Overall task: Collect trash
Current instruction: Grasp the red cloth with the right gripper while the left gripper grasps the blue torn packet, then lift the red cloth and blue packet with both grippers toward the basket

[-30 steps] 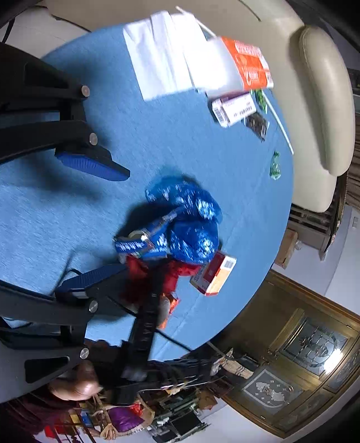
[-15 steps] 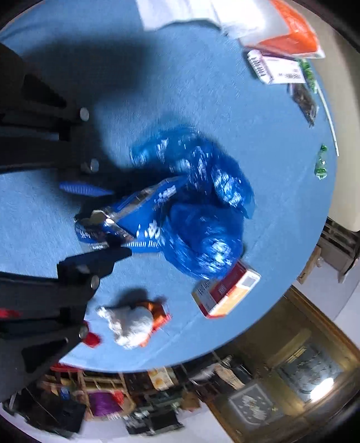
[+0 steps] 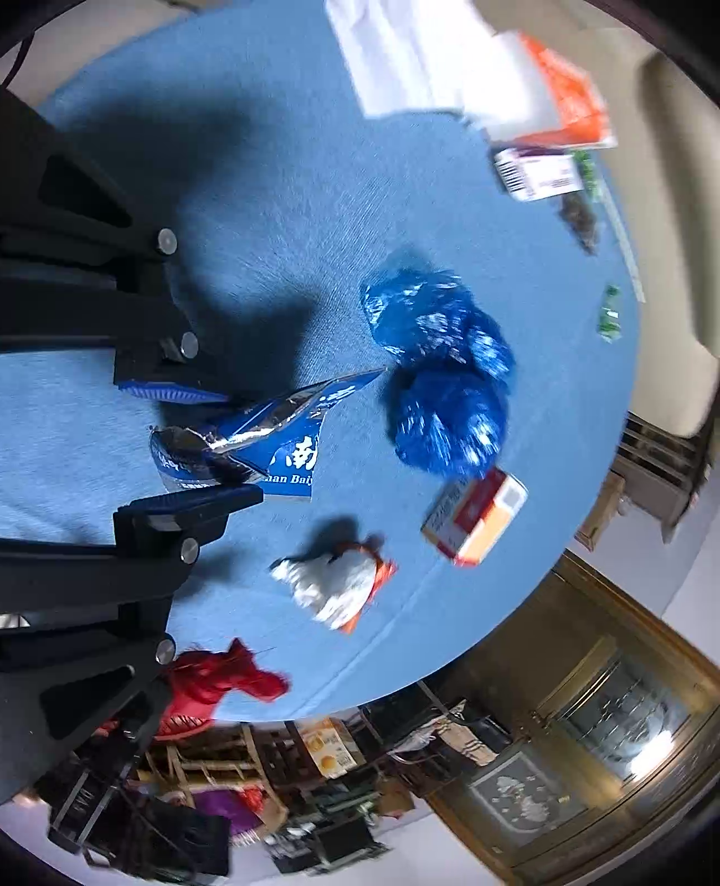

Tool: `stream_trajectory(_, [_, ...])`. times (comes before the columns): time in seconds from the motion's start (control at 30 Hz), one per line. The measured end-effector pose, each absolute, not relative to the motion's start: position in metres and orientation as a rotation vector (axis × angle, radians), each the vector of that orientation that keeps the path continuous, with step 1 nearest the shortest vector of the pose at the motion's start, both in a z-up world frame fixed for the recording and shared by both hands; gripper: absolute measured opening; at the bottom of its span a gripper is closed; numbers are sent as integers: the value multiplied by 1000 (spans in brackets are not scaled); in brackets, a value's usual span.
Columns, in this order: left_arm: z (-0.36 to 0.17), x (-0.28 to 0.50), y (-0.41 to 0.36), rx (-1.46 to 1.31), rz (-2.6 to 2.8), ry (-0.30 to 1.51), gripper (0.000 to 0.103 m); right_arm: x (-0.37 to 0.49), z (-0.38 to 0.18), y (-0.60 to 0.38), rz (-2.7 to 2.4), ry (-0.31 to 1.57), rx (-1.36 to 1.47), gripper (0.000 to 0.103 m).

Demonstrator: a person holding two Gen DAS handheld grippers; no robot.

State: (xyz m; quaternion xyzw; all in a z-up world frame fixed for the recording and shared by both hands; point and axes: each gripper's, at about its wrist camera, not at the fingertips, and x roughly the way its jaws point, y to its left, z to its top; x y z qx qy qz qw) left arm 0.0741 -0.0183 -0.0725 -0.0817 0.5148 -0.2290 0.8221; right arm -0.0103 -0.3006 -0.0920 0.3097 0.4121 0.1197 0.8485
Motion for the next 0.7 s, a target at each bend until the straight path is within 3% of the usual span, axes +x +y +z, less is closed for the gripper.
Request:
stream_trajectory(0.4, [20,-18,-51,154,-454,734,28,-70,-45,-305,220,715,600,34])
stream_trajectory(0.7, [57,-78,-71,263,-455,579,28,-126,-15,-313,208,587,615,34])
